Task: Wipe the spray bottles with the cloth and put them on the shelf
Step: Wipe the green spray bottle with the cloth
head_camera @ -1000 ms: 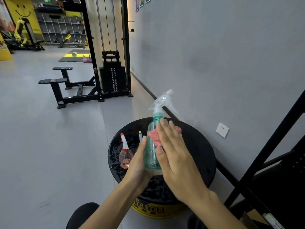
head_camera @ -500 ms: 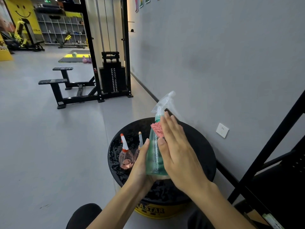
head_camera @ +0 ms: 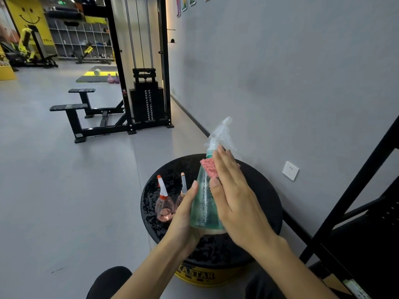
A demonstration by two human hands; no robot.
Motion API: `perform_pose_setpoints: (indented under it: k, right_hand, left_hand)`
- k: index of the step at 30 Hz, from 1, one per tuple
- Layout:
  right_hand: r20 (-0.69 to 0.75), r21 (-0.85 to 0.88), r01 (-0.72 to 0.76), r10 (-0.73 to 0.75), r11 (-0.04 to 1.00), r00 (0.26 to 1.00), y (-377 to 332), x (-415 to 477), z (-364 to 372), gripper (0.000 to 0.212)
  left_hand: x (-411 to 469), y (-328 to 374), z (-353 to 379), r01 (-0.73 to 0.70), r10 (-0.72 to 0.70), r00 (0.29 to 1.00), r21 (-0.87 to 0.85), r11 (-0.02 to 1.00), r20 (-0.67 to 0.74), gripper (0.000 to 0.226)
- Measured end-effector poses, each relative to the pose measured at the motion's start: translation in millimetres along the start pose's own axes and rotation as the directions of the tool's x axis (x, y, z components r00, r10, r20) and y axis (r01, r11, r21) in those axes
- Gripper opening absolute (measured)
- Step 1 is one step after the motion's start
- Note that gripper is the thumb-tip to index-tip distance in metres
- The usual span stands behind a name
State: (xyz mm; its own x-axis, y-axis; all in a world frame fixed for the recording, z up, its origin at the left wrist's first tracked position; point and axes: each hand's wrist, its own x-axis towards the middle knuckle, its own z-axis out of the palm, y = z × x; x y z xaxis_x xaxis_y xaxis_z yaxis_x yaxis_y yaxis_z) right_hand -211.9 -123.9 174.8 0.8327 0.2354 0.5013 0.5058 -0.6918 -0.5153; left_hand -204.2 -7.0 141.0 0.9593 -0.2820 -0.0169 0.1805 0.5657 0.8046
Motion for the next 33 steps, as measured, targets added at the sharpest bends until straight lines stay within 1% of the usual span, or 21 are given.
perform_pose_setpoints:
  k: [4,8,13,16,20,24,26,28,31,33]
  right_hand:
    - [0.013,0.005,0.001,-0.001,1.000,1.000,-6.0,-11.4,5.7,0.055]
    - [0.052,-0.023,0.041,-0.040,0.999,0.998,-9.8,-32.4,11.9,0.056]
    - [0.050,-0.062,0.048,-0.045,0.997,0.998,-6.3,-22.0,7.2,0.054]
    - [0.033,-0.083,0.030,-0.028,0.996,0.999,-1.7,-2.8,0.3,0.052]
    - [0.055,-0.053,0.020,-0.017,0.998,0.998,-1.5,3.1,-1.2,0.052]
    - [0.075,0.003,0.032,-0.032,0.999,0.997,-5.8,-18.0,7.0,0.052]
    - [0.090,0.013,0.041,-0.042,0.999,0.995,-7.0,-29.8,10.3,0.054]
    - [0.100,0.009,0.036,-0.037,0.999,0.994,-6.9,-34.4,12.0,0.054]
    - [0.090,0.006,0.024,-0.024,1.000,0.996,-3.9,-23.6,9.2,0.053]
    - [0.091,0.020,-0.020,0.019,1.000,0.996,-0.2,-7.7,3.3,0.052]
  left_hand:
    - [2.5,1.1,-4.5,-0.003,0.002,0.999,-0.019,1.000,-0.039,0.038]
    - [3.2,3.6,-8.4,-0.002,0.000,0.997,-0.024,1.000,-0.078,0.044]
    - [-0.2,3.9,-7.5,0.024,-0.024,0.999,-0.023,0.999,-0.023,0.043]
    - [0.2,2.1,-4.5,0.032,-0.032,0.999,-0.024,0.999,-0.025,0.042]
    - [2.2,2.2,-2.8,0.012,-0.013,0.999,-0.048,0.999,-0.033,0.040]
    - [3.8,2.7,-6.9,0.012,-0.015,0.999,-0.095,0.995,-0.031,0.039]
    - [3.7,3.1,-9.3,0.012,-0.016,0.999,-0.091,0.996,-0.051,0.041]
    - [3.2,2.8,-10.5,0.014,-0.018,0.999,-0.093,0.996,-0.043,0.042]
    - [2.9,1.3,-10.1,0.018,-0.020,0.999,-0.066,0.998,-0.032,0.038]
    - [3.9,-0.3,-8.7,0.046,-0.047,0.998,-0.035,0.998,-0.036,0.040]
